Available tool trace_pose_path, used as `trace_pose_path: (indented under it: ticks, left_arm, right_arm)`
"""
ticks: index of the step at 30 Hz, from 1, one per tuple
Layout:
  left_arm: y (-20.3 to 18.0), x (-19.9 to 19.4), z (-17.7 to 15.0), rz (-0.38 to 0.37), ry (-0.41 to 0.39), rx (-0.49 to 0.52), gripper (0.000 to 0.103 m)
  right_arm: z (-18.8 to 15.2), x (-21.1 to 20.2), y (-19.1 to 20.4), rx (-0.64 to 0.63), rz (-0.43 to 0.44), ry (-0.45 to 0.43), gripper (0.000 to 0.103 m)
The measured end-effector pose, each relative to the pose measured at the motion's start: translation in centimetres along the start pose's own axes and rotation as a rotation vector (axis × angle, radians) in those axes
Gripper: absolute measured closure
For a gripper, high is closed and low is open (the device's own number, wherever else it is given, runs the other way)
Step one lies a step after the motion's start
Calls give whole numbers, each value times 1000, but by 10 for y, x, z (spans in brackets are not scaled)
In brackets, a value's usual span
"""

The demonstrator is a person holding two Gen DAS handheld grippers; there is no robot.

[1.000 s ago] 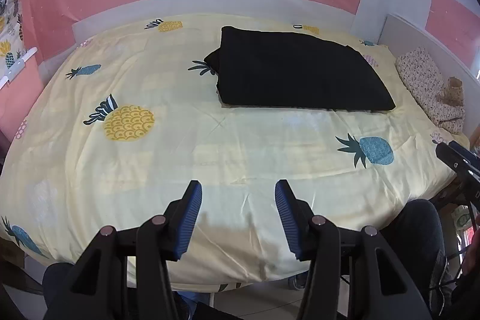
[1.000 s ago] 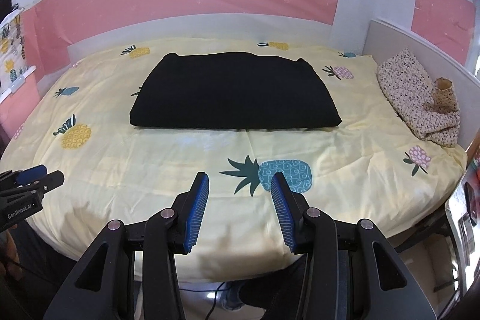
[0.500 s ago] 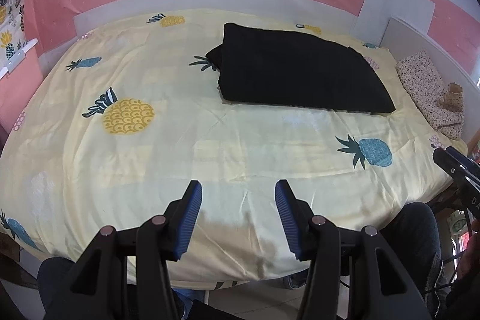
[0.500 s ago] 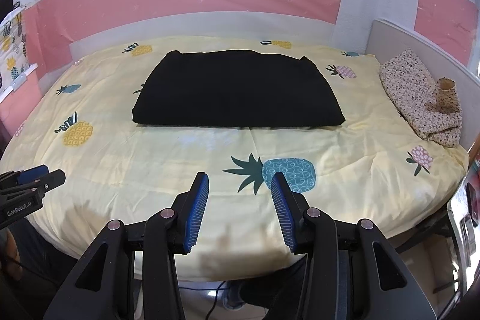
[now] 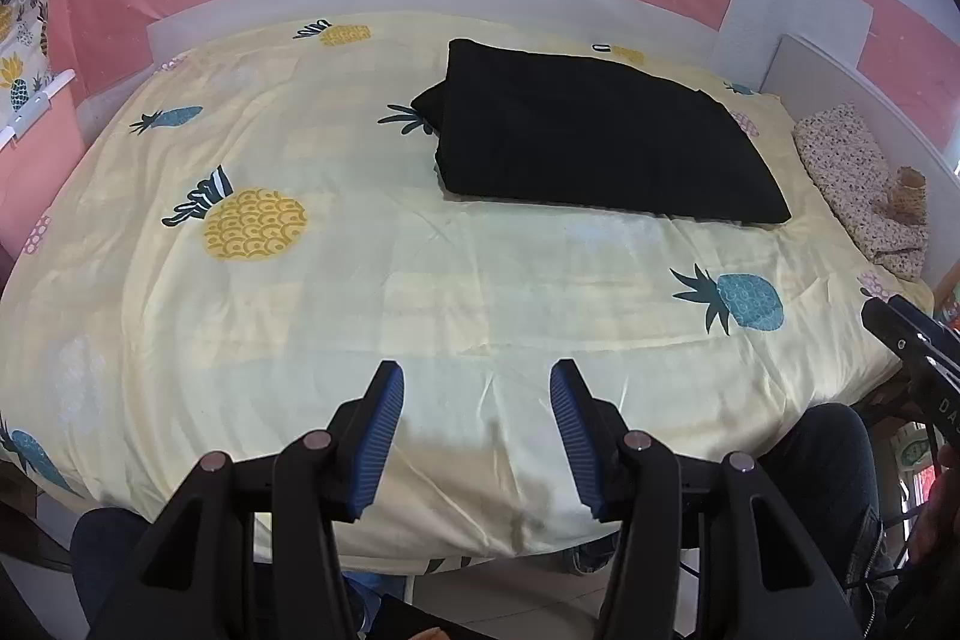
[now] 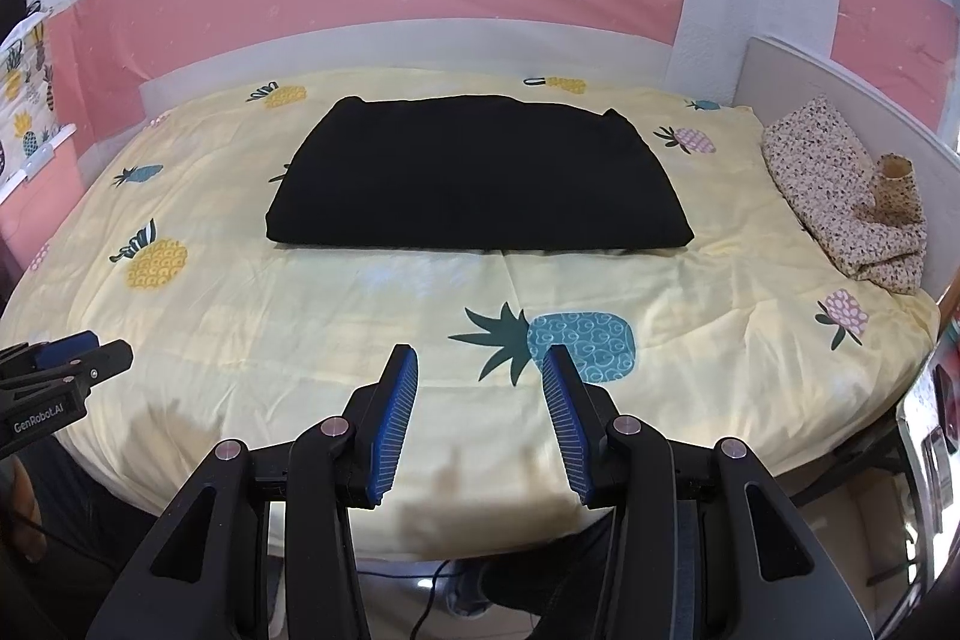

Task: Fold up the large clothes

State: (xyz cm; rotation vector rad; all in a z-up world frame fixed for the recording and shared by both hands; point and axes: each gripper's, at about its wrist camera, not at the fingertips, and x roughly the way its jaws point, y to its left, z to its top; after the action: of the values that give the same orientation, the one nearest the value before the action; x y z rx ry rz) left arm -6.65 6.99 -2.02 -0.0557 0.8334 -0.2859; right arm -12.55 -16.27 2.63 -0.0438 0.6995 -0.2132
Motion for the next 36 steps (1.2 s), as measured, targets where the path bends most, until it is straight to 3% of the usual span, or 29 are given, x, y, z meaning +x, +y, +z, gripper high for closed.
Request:
trace_pose_path:
  ticks: [36]
  left_arm:
    - [-6,-3,0,-12,-5,12,45]
  right_arm:
    - [-2,1,0,-14,10,5,59]
